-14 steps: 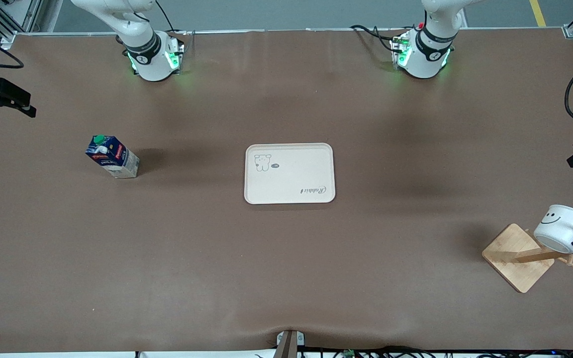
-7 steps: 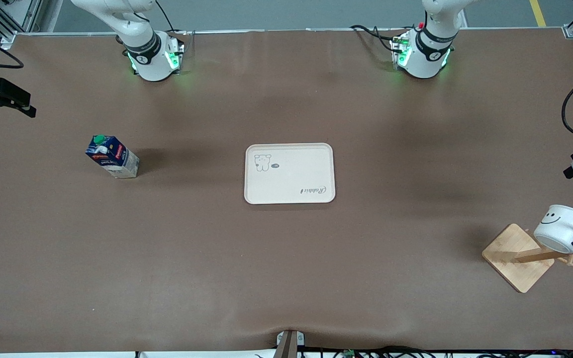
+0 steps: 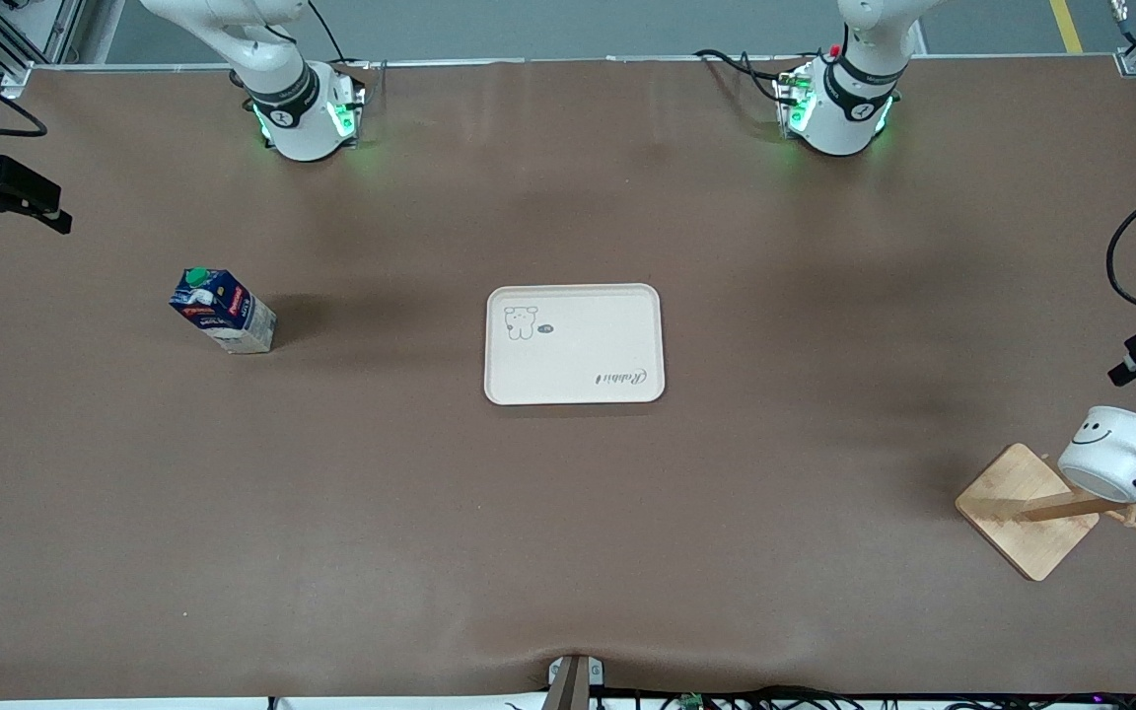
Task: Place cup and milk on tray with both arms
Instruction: 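Move the left gripper to the white mug on the wooden stand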
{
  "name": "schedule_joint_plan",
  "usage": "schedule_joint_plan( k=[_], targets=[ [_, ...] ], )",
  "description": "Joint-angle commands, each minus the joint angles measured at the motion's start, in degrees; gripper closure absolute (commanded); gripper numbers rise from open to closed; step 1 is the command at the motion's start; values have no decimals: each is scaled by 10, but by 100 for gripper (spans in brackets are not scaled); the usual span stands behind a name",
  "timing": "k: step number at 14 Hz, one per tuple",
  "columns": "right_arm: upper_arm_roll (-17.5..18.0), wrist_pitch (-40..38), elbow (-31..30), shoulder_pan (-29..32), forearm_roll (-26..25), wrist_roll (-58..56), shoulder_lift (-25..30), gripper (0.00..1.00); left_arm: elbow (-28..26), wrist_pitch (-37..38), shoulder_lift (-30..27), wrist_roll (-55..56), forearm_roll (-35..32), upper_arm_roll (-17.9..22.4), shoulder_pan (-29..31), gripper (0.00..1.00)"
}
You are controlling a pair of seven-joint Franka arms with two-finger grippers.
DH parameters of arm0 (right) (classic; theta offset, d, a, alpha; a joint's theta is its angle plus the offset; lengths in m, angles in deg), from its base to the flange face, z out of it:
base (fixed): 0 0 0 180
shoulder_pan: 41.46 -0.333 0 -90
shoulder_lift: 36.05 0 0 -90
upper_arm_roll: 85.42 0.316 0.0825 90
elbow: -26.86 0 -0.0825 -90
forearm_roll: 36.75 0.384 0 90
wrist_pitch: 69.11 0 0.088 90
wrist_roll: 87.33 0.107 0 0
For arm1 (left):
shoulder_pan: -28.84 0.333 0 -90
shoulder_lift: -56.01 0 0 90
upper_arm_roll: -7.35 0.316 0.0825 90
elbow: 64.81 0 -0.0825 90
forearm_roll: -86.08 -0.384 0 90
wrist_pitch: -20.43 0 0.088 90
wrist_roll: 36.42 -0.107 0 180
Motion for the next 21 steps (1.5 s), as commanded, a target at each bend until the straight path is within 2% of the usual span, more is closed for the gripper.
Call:
schedule_joint_plan(
  k=[1, 5, 10, 14, 17, 21],
  targets=[
    [7, -3, 11, 14, 10, -3, -6, 0, 7, -18, 17, -16, 35, -4, 3, 0],
    [7, -2, 11, 14, 10, -3, -6, 0, 10, -40, 38, -28, 86, -7, 2, 0],
    [7, -1, 10, 13, 10, -8, -12, 0, 26, -41, 56, -28, 116, -8, -2, 15],
    [7, 6, 26, 16, 8, -9, -35, 0, 33, -41, 64, -28, 116, -8, -2, 31],
    [7, 8, 35, 17, 5, -9, -49, 0, 33, -41, 66, -27, 116, -9, -3, 52],
    [7, 8, 36, 19, 5, -9, -52, 0, 32, -41, 66, -27, 115, -9, -5, 73]
  ],
)
